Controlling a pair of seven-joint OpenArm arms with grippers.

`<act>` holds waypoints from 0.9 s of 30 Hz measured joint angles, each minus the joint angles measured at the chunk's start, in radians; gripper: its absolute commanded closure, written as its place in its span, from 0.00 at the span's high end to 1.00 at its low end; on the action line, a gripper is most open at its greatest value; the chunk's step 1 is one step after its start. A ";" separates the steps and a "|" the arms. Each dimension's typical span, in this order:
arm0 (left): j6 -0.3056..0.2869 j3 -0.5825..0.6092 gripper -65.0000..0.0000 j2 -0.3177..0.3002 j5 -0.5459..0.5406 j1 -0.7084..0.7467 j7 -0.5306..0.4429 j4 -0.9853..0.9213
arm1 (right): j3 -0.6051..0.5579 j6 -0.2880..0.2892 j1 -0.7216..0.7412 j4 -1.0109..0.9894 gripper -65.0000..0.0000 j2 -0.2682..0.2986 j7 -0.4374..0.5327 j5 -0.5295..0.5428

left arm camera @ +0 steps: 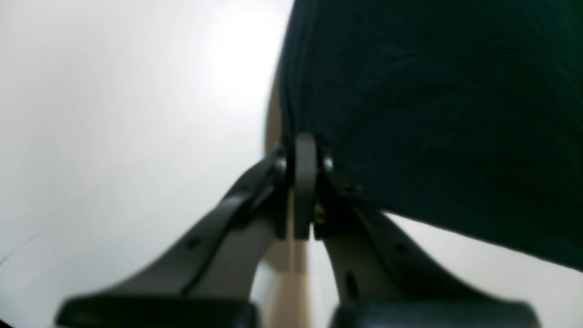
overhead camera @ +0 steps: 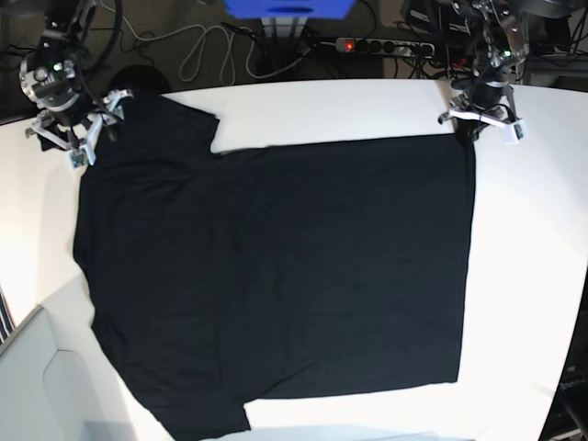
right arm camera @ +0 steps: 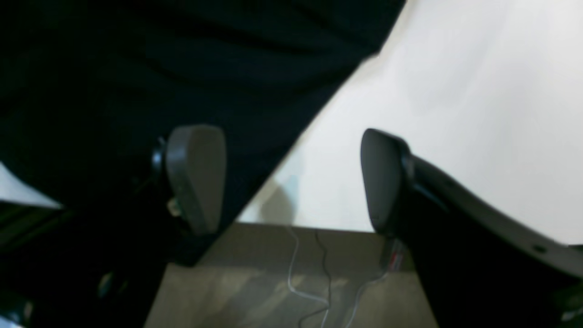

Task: Fold the T-shirt properly
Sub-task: 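Close both grippers on the shoulder corners of the shirt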

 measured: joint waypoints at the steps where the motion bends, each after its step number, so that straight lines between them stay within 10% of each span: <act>1: 0.000 0.000 0.00 0.000 0.000 0.000 0.000 0.000 | 0.000 0.000 0.000 0.000 0.69 0.000 -0.001 -0.001; 15: 0.000 0.000 0.00 0.000 -0.001 0.000 0.000 0.000 | 0.004 -0.001 0.031 -0.148 0.68 -0.035 0.027 0.018; 27: 0.000 0.000 0.00 0.000 0.000 0.000 0.000 0.000 | 0.004 0.003 0.031 -0.179 0.00 -0.033 0.060 0.037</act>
